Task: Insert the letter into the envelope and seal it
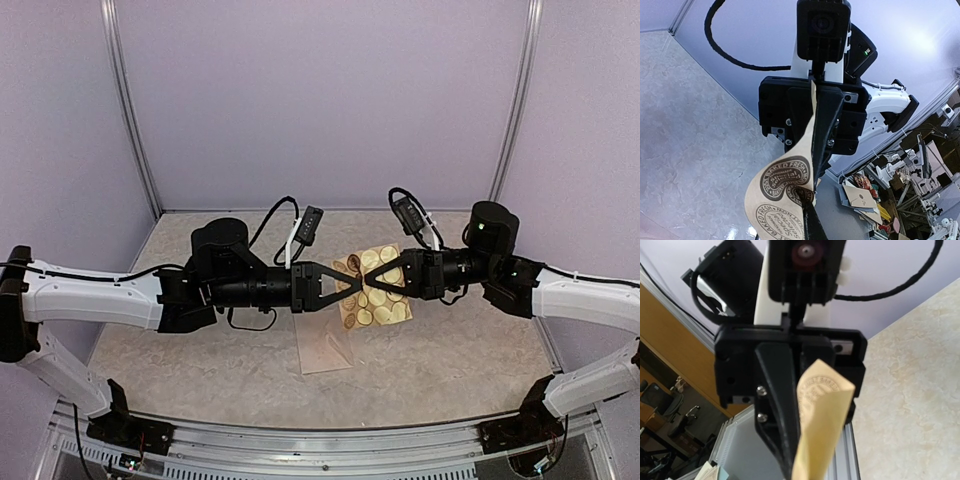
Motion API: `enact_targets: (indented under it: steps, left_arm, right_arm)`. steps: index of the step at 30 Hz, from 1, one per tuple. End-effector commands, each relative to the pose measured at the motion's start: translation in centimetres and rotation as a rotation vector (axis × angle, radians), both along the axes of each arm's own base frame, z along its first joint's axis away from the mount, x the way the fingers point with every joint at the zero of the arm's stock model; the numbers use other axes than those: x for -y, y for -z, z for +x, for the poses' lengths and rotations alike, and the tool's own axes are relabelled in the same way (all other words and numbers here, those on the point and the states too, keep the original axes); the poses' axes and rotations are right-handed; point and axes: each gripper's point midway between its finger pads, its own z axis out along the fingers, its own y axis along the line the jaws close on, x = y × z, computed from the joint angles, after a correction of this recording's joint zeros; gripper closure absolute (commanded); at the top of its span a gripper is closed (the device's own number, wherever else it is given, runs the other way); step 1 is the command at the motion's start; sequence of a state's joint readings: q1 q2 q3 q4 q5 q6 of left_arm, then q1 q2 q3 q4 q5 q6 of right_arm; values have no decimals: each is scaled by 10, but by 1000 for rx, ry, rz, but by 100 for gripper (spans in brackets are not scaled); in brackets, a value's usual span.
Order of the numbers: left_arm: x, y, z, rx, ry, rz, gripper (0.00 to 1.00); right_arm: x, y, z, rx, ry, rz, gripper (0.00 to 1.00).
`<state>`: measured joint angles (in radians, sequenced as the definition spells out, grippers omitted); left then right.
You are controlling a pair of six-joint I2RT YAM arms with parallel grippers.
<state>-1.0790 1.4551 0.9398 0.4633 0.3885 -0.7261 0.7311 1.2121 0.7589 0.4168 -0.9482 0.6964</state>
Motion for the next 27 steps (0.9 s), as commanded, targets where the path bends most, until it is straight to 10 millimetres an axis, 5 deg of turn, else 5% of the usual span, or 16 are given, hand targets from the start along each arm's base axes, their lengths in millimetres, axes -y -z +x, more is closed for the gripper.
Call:
enact_targets:
  steps: [1,15,23,27]
  left_arm:
    - [1,-38,-21,83,71,-108,100]
    - [-7,-29,-14,88,9,-72,100]
    - [-47,-16,34,171,-323,154,43]
    - [-66,-36,41,210,-413,163,40]
  right_arm:
    - [-1,13,12,-23,75,-36,100]
    - [13,16,24,-48,146,-30,100]
    - [19,8,24,-30,188,-34,100]
    - [21,14,36,-46,254,-92,100]
